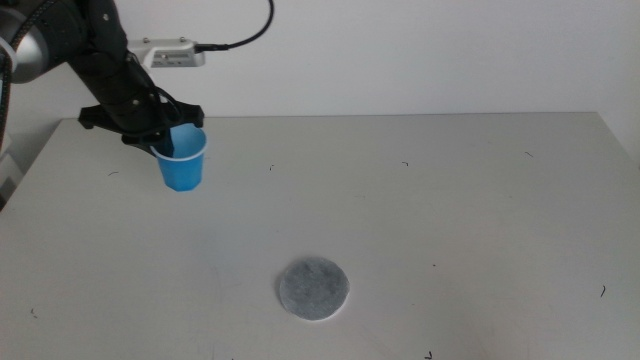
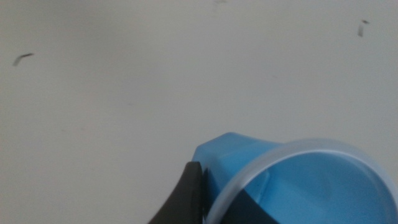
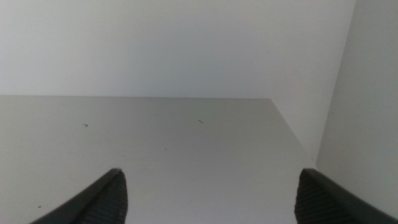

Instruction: Place an empty cup on a cup mat.

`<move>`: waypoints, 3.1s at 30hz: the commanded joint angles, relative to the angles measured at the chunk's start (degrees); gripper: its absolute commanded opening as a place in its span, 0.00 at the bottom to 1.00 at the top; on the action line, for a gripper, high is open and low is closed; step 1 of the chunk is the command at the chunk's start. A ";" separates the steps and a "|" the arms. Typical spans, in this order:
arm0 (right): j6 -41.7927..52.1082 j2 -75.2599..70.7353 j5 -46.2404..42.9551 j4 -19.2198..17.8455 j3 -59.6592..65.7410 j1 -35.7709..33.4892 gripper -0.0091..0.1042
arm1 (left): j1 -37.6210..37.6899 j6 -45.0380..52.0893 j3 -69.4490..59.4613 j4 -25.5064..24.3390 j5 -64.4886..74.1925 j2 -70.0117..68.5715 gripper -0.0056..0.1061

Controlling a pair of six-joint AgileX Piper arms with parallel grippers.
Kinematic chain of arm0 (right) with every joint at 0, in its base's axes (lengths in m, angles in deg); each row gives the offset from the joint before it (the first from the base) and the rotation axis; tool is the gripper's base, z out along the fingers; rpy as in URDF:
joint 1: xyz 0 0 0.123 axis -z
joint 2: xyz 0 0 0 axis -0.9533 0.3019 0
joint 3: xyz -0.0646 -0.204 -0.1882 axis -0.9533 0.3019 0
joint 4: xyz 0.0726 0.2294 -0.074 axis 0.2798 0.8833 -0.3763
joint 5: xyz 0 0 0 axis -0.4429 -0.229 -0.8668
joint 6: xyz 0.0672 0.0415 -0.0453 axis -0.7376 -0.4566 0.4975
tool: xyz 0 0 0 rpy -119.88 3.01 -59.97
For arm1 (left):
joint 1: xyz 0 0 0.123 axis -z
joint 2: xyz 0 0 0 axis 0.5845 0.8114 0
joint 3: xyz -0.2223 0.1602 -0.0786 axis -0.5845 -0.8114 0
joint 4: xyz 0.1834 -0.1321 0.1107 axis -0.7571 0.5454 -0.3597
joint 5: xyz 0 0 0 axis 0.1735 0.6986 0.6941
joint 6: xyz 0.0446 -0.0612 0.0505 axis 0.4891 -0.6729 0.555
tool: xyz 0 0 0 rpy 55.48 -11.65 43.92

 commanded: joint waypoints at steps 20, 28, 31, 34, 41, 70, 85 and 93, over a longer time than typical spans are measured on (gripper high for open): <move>0.49 -1.10 -4.44 -0.52 -0.66 -0.11 0.91 | 28.18 -0.69 -8.62 2.61 0.02 -9.02 0.05; 0.49 -1.10 -4.44 -0.52 -0.66 -0.11 0.91 | 28.82 -0.69 -9.62 3.59 1.23 -7.93 0.05; 0.49 -1.10 -4.44 -0.52 -0.66 -0.11 0.91 | 28.82 -0.69 -10.75 3.59 0.65 -6.98 0.05; 0.49 -1.10 -4.44 -0.52 -0.66 -0.11 0.91 | 28.72 -0.69 -11.61 3.54 -0.10 -6.42 0.05; 0.49 -1.10 -4.44 -0.52 -0.66 -0.11 0.91 | 28.72 -0.64 -11.75 2.51 -1.31 -5.60 0.10; 0.49 -1.10 -4.44 -0.52 -0.66 -0.11 0.91 | 19.38 2.30 -11.75 10.32 6.87 -20.66 0.99; 0.49 -1.10 -4.44 -0.52 -0.66 -0.11 0.91 | 18.10 -2.42 -15.03 -9.69 5.09 -43.91 0.99; 0.49 -1.10 -4.44 -0.52 -0.66 -0.11 0.91 | 4.48 -1.67 -30.48 -9.23 -5.19 -59.69 0.99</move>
